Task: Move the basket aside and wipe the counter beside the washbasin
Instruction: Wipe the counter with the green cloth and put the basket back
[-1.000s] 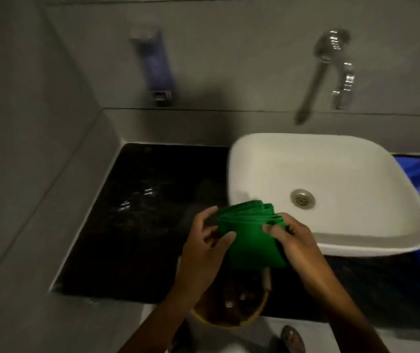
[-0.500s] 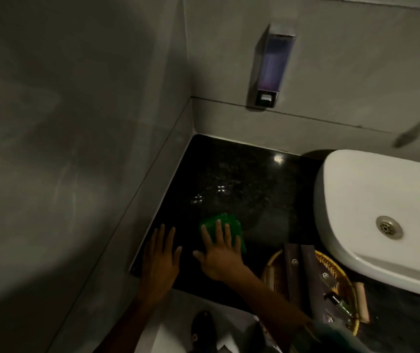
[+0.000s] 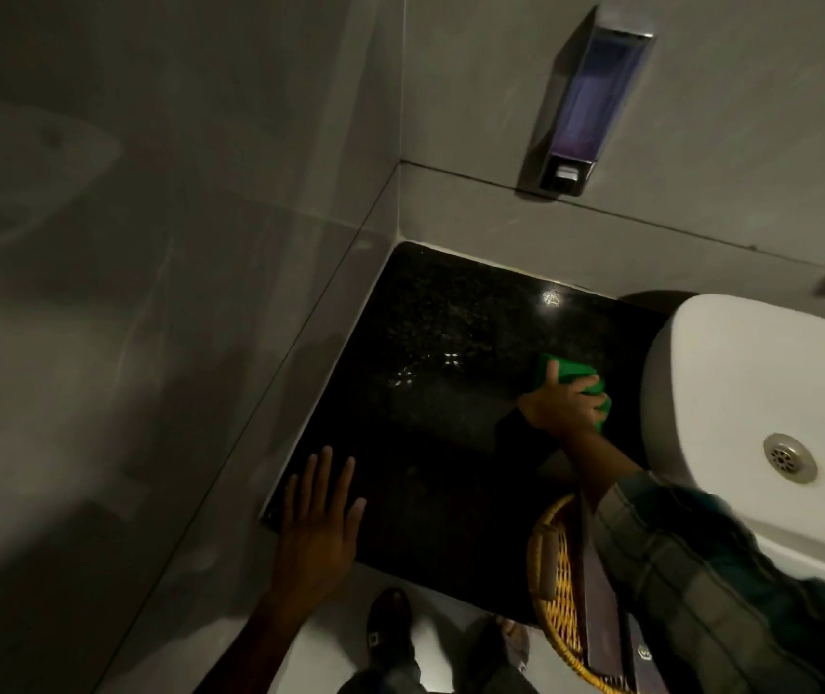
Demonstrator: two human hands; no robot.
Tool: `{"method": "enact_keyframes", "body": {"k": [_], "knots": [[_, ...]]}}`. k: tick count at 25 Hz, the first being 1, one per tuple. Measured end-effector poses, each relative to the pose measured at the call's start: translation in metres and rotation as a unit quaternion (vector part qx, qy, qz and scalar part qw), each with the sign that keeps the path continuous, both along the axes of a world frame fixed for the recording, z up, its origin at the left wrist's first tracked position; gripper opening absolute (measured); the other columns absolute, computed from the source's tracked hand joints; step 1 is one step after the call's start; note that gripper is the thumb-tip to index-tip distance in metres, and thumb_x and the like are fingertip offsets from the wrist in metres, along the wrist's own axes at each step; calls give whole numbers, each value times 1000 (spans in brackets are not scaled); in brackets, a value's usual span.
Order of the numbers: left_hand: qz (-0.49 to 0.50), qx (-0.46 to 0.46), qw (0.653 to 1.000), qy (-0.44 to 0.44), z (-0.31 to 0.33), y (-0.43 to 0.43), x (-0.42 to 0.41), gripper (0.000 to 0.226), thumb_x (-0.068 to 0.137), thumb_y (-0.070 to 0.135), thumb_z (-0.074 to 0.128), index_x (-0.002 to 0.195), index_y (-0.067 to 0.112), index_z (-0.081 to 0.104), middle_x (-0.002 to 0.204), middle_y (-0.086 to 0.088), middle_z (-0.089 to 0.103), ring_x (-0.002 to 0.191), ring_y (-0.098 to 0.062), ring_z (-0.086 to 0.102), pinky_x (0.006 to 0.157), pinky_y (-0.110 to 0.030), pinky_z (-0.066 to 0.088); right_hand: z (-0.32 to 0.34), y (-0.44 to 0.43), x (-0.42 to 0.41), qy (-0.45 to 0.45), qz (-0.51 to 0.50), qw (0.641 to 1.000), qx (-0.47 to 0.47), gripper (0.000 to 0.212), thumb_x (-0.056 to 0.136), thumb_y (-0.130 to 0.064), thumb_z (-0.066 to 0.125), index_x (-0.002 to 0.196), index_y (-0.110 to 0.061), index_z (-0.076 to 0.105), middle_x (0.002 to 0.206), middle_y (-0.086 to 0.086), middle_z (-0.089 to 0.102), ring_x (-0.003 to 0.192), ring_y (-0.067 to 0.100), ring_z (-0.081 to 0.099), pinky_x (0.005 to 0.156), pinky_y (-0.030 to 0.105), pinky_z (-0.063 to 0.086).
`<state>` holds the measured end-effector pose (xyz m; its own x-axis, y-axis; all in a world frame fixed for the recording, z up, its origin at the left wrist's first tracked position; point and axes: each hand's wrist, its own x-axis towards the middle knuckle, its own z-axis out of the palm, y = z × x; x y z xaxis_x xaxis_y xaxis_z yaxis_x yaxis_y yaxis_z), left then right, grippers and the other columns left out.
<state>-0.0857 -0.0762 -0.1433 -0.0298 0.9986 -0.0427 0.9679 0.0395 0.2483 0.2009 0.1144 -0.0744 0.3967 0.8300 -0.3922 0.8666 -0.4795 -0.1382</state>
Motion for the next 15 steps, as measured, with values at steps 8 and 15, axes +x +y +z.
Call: {"method": "enact_keyframes", "body": {"k": [8, 15], "knots": [[0, 16, 1000, 7, 0, -2, 4, 60, 97, 45, 29, 149, 16, 29, 159, -15, 24, 148, -30, 19, 118, -51, 21, -3, -74, -105, 8, 71, 990, -119, 74, 98, -47, 43, 156, -29, 1, 158, 37, -10, 141, 62, 4, 110, 68, 24], [1, 10, 1000, 24, 2, -1, 4, 60, 98, 46, 19, 147, 14, 34, 157, -15, 29, 147, -26, 19, 117, -47, 17, -20, -78, -159, -54, 524, 846, 88, 61, 97, -47, 38, 154, -38, 17, 165, 20, -4, 151, 39, -12, 112, 67, -16]]}}
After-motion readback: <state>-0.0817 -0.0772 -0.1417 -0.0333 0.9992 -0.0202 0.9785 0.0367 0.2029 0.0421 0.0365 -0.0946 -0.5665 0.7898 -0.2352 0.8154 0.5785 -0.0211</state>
